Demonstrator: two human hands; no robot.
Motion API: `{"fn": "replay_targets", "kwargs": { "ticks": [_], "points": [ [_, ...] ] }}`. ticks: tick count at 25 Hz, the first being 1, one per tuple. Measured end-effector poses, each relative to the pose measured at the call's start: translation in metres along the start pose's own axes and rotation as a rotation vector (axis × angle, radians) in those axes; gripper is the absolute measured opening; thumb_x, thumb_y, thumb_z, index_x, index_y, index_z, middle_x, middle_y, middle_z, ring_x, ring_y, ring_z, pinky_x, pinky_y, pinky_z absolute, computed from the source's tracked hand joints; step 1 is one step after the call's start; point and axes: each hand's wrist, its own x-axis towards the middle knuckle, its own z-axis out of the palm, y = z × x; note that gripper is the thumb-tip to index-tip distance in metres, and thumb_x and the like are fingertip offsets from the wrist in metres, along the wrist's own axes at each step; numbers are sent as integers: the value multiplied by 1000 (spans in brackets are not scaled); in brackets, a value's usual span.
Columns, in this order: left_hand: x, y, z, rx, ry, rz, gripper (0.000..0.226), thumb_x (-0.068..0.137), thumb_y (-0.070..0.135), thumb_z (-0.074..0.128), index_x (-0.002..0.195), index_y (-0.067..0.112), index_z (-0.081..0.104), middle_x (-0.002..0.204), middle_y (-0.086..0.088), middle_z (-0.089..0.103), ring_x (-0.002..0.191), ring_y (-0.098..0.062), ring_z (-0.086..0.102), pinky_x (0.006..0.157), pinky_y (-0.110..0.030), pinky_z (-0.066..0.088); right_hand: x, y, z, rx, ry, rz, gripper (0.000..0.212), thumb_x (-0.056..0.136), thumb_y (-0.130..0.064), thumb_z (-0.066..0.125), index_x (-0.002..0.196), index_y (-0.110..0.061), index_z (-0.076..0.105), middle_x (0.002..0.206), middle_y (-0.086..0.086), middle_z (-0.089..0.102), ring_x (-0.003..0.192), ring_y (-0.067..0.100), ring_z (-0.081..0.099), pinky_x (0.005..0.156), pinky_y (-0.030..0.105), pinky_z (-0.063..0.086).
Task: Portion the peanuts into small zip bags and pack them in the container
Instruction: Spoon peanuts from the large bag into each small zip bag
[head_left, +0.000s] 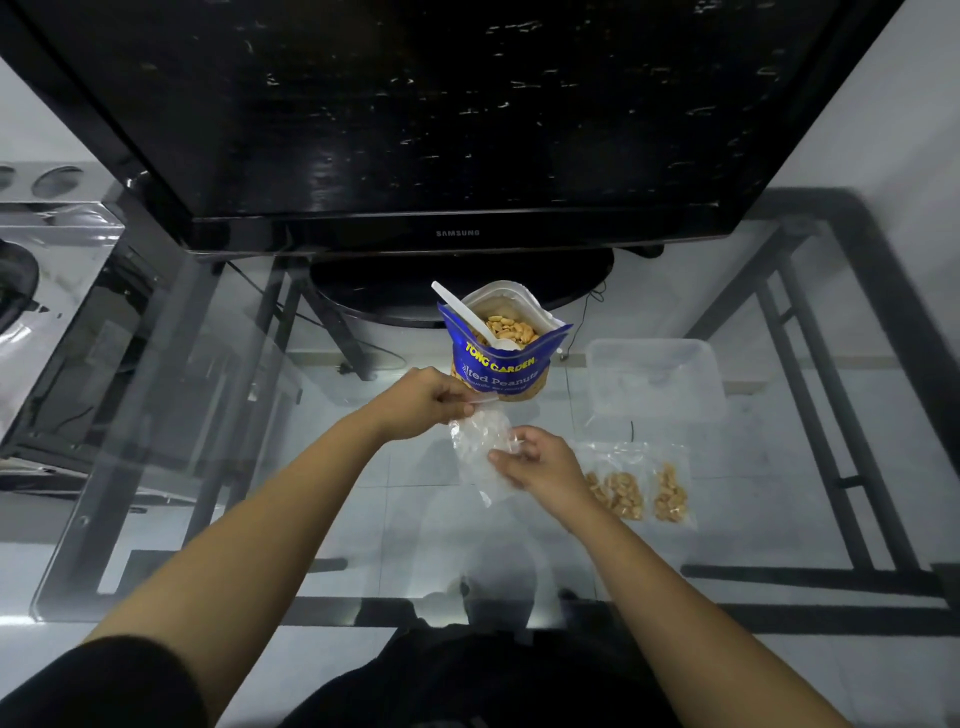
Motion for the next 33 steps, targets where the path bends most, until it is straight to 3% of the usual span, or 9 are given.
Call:
{"fn": "replay_targets", "kwargs": {
  "ticks": [3,6,9,15,18,20,22,28,33],
  "points": [
    [2,-6,7,70,51,-2,21,87,17,63,104,6,68,92,-9,68,75,-13,61,72,-24,54,-1,0,-10,-98,104,-40,14,80,-17,71,89,-20,61,77,1,65,57,8,58,61,22,47],
    [4,-23,30,150,17,-68,20,87,17,62,104,7,67,102,-13,69,78,-13,60,71,-15,47,-5,-3,-28,-267,145,-83,11,89,-20,60,99,-20,65,89,-6,64,71,4,59,66,13,46],
    [4,-39,53,265,36,-153,24,87,22,63,108,10,64,110,-11,67,96,-22,60,85,-26,47,-13,-15,-47,-297,99,-79,17,95,-19,49,104,-24,62,90,-7,61,80,7,60,68,17,48],
    [-8,-36,69,527,234,-185,48,88,40,58,129,16,49,128,-6,56,115,-24,51,95,-36,44,-25,-44,-62,-230,-38,-130,21,97,-12,45,107,-23,59,86,-1,57,70,6,56,65,15,49],
    [-16,-3,57,-25,410,-134,30,91,33,55,114,14,60,111,-5,64,97,-16,59,82,-28,50,-27,-60,-63,-212,-104,-173,24,96,-11,45,100,-28,60,81,-2,56,65,6,53,65,18,47],
    [-21,26,42,-584,332,-114,18,94,23,51,101,13,65,96,-2,68,85,-12,62,73,-20,51,-27,-71,-62,-183,-146,-221,28,96,-8,45,95,-31,60,78,2,55,58,2,51,61,16,46],
    [-25,43,25,-842,184,-77,19,95,15,50,102,14,67,90,0,71,82,-10,65,75,-18,53,-27,-83,-60,-173,-184,-261,28,95,-6,45,96,-30,60,78,8,53,54,1,49,59,15,45],
    [-32,71,-6,-930,108,7,18,87,-2,57,100,8,65,70,3,70,64,-6,64,63,-15,53,-27,-114,-61,-289,-211,-345,24,96,-13,46,101,-31,62,60,-3,51,54,3,49,58,14,43],
    [-32,81,-16,-924,106,55,21,76,2,68,92,14,70,75,-2,67,69,-12,59,66,-20,52,-27,-130,-63,-317,-204,-375,16,91,-22,56,101,-34,61,79,-4,64,72,4,61,69,16,51]
  ]
}}
